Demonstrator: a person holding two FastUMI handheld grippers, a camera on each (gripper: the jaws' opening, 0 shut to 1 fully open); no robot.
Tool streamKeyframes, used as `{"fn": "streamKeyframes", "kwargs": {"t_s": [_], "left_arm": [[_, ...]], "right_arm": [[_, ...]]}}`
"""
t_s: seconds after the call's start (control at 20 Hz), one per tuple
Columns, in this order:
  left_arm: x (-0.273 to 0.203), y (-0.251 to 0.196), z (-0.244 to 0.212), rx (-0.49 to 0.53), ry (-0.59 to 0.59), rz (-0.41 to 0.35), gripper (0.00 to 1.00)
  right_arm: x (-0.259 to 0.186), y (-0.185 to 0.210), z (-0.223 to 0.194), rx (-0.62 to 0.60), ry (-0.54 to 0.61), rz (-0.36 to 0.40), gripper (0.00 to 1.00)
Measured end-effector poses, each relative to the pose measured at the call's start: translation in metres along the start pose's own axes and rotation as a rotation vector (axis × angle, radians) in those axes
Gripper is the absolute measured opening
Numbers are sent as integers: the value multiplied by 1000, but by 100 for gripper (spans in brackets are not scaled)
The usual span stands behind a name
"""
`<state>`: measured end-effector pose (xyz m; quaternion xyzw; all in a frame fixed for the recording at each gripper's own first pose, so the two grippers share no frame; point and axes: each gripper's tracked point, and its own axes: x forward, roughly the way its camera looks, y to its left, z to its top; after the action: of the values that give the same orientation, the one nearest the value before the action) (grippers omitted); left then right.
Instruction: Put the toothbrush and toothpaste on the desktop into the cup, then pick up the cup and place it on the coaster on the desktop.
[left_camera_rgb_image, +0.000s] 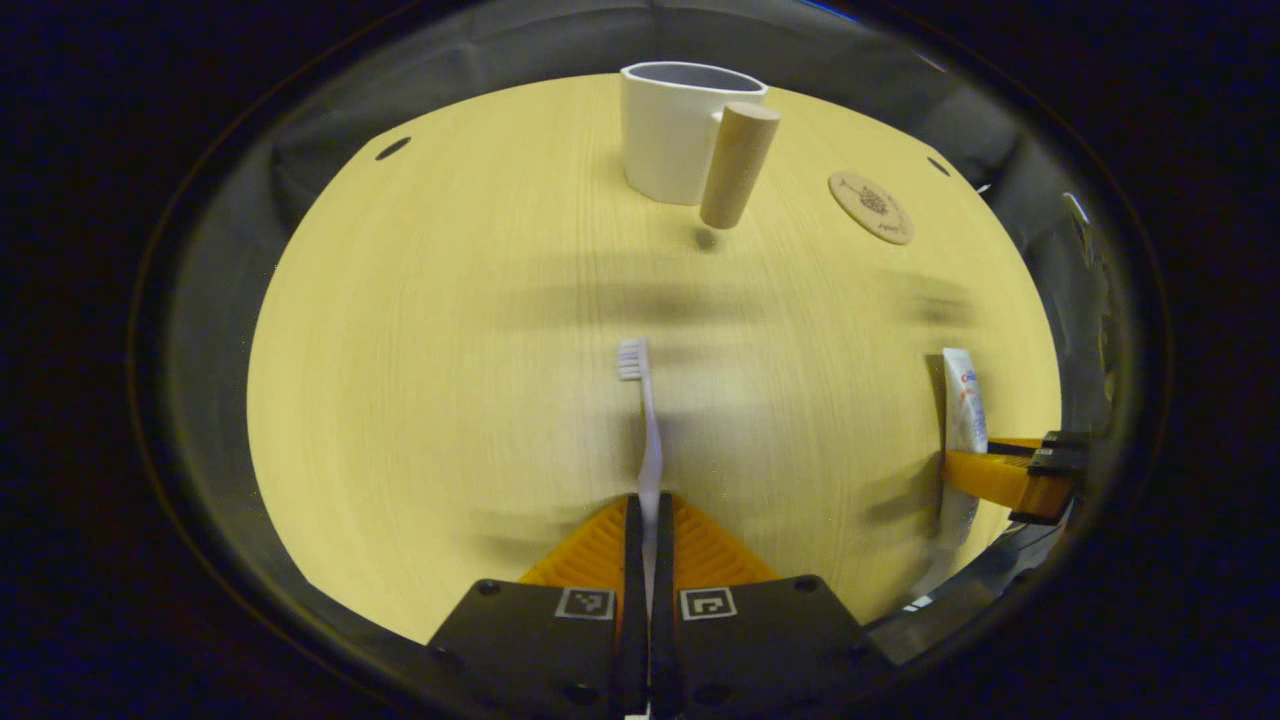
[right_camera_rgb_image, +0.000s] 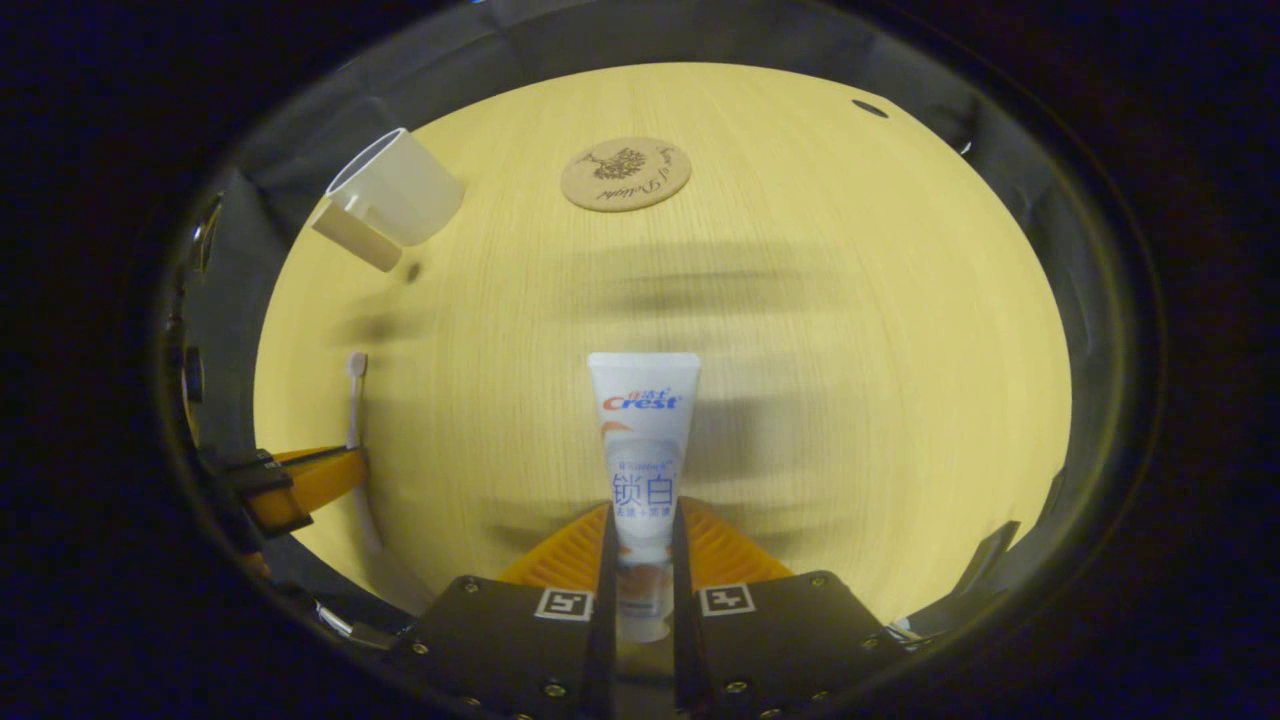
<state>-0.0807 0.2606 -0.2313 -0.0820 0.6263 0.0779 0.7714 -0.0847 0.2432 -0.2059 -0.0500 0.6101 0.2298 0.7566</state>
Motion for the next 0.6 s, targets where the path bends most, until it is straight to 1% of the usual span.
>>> {"fn": "streamKeyframes", "kwargs": {"t_s": [0.05,0.1,0.15,0.2,0.4,0.5,0.6], "left_arm": [[0,0,0,-6,-1,0,10],[0,0,0,-11,-6,-1,10],[-1,0,1,-20,-10,-3,10],[-1,0,1,-25,-18,-6,10],[-9,-6,7,-48,-82,-33,10],[-15,-8,13,-45,-126,-42,10],[-22,-5,21,-33,-178,-32,10]], "right_arm": [[0,-1,-2,-3,2,-1,23],[-1,-2,-2,-3,0,0,28],[-3,-2,-1,3,-9,5,27],[-6,-2,1,7,-26,10,24],[-19,-4,18,-1,-131,27,23],[-26,1,27,-10,-192,56,24],[-32,6,34,-13,-243,87,23]]}}
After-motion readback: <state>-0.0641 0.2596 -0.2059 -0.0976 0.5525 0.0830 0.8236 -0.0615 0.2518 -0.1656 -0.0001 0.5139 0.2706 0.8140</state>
